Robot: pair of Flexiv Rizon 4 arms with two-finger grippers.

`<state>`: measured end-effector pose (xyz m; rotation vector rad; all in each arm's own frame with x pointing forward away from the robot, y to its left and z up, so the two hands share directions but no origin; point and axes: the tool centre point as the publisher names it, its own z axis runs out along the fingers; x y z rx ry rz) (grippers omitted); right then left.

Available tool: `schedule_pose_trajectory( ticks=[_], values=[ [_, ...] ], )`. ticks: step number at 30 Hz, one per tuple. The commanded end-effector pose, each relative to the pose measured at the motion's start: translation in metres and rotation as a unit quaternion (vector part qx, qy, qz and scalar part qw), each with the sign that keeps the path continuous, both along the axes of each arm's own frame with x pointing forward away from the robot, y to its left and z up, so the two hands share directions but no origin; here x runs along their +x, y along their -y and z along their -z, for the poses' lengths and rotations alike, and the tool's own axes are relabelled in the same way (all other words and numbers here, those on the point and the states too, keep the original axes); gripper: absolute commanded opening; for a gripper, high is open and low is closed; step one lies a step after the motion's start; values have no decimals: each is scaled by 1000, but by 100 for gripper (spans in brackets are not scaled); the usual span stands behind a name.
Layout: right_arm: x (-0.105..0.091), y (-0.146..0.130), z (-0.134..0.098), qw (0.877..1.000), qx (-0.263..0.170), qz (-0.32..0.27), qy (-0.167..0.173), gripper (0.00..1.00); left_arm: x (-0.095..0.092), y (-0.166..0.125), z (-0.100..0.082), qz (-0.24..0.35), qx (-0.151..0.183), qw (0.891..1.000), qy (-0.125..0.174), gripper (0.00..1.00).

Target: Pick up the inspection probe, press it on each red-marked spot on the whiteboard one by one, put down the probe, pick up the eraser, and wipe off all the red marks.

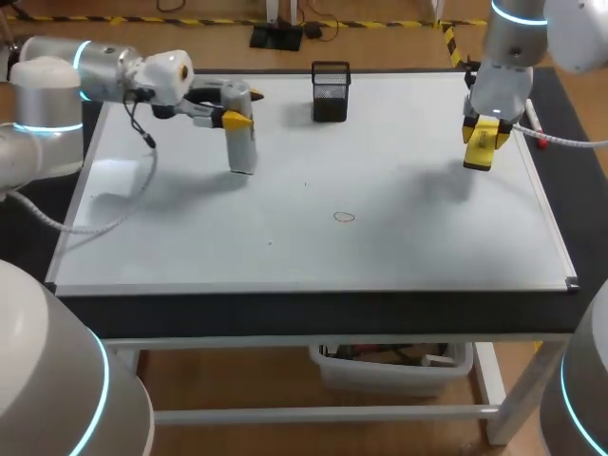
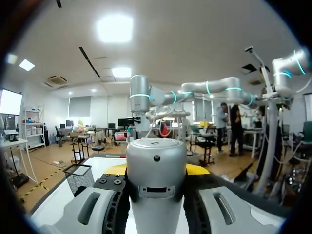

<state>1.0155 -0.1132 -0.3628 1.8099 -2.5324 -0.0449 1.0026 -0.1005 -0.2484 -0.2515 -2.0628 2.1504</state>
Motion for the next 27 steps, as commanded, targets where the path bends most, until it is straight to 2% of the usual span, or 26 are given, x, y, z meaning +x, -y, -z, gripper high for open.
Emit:
schedule_pose_trajectory(
  ticks=[1,15,24,27],
  values=[
    [0,1,-1,1000,-1,-1,1,0,-11,-16,-8,-127,0,992,-3,0],
    [0,1,-1,1000,-1,-1,1,0,-14,-55,-18,-196,6,981,-12,0],
    [0,1,-1,1000,-1,-1,1,0,-16,-57,-20,-200,5,980,-10,0],
    [-8,-10,3,1000,-14,-24,3,0,-16,-57,-20,-200,5,980,-10,0]
  ],
)
